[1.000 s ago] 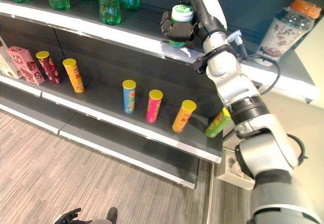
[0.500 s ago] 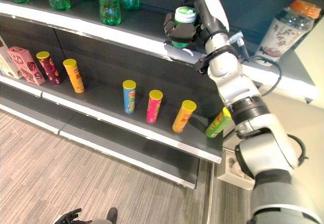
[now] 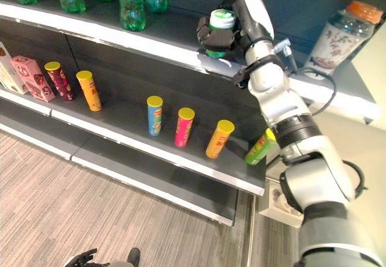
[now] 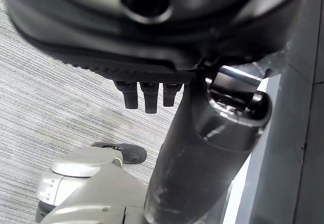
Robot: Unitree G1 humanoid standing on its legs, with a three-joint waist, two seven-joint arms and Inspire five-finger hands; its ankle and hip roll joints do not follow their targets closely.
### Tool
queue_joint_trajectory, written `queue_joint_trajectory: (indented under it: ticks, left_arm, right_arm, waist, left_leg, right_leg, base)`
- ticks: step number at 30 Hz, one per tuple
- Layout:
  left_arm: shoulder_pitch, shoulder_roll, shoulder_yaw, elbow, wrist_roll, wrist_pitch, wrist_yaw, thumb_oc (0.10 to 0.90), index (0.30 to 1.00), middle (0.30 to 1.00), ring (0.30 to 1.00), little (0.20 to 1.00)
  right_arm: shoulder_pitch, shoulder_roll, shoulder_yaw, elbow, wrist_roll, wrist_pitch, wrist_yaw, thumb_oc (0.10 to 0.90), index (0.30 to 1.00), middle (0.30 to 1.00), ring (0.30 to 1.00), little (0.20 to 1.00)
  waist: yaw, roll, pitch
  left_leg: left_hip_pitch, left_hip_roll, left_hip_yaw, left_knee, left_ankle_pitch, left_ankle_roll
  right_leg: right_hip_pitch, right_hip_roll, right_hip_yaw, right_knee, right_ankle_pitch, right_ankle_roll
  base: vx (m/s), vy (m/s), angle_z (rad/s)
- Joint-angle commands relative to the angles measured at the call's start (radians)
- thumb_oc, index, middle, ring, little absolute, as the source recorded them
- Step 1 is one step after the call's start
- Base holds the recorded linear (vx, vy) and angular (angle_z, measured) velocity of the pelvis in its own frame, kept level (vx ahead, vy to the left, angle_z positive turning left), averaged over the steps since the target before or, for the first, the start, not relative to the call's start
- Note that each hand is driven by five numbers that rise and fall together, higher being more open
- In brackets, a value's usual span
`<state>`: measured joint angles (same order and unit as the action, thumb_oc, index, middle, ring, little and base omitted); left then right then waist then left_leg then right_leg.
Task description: Put the goods on the table back onto the shelves and tidy them up.
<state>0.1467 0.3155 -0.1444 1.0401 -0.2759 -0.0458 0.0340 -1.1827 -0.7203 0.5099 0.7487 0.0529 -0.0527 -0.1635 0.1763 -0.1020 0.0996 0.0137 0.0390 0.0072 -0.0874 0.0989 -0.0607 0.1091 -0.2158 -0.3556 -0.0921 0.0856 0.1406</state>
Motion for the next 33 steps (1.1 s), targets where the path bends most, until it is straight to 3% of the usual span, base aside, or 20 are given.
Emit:
queue_joint_trajectory:
  ticks: [1,2,14,27,33]
  left_arm:
    - [-0.032,0.052,-0.05,0.009,-0.017,-0.043,0.004,0.8,0.9,0.9,0.9,0.9]
    - [-0.032,0.052,-0.05,0.009,-0.018,-0.044,0.006,0.8,0.9,0.9,0.9,0.9]
    - [-0.033,0.052,-0.05,0.013,-0.022,-0.041,0.006,0.8,0.9,0.9,0.9,0.9]
    - [-0.041,0.048,-0.038,0.017,-0.024,-0.037,0.011,0.8,0.9,0.9,0.9,0.9]
    - [-0.044,0.043,-0.031,0.023,-0.024,-0.034,0.013,0.8,0.9,0.9,0.9,0.9]
  right_arm:
    - [-0.183,-0.049,0.042,0.017,-0.001,-0.035,-0.038,0.778,0.867,0.867,0.867,0.867]
    - [-0.183,-0.048,0.041,0.017,-0.001,-0.035,-0.04,0.8,0.9,0.9,0.9,0.9]
    - [-0.185,-0.041,0.041,0.034,0.009,-0.033,-0.041,0.8,0.9,0.9,0.9,0.9]
    - [-0.154,-0.031,0.012,-0.066,0.02,-0.043,-0.044,0.8,0.9,0.9,0.9,0.9]
    - [-0.124,-0.037,-0.033,-0.194,0.045,-0.07,-0.06,0.8,0.9,0.9,0.9,0.9]
  waist:
    - [0.03,-0.016,-0.015]
    - [0.029,-0.016,-0.015]
    - [0.025,-0.017,-0.016]
    - [0.008,-0.015,-0.021]
    - [0.0,-0.015,-0.025]
  left_leg:
    - [-0.006,0.021,0.037,0.0,-0.069,-0.021]
    - [-0.006,0.022,0.038,0.0,-0.069,-0.021]
    - [0.0,0.022,0.042,0.0,-0.072,-0.021]
    - [0.008,0.023,0.057,0.0,-0.077,-0.02]
    - [0.013,0.023,0.061,0.0,-0.08,-0.018]
  right_leg:
    - [0.028,-0.085,-0.038,0.007,0.058,0.091]
    - [0.028,-0.085,-0.038,0.006,0.058,0.09]
    - [0.031,-0.086,-0.036,0.007,0.06,0.091]
    - [0.03,-0.085,-0.022,0.005,0.058,0.088]
    - [0.031,-0.086,-0.017,0.005,0.056,0.089]
  base:
    - [0.0,0.0,0.0]
    - [0.0,0.0,0.0]
    - [0.0,0.0,0.0]
    - [0.0,0.0,0.0]
    - [0.0,0.002,-0.01]
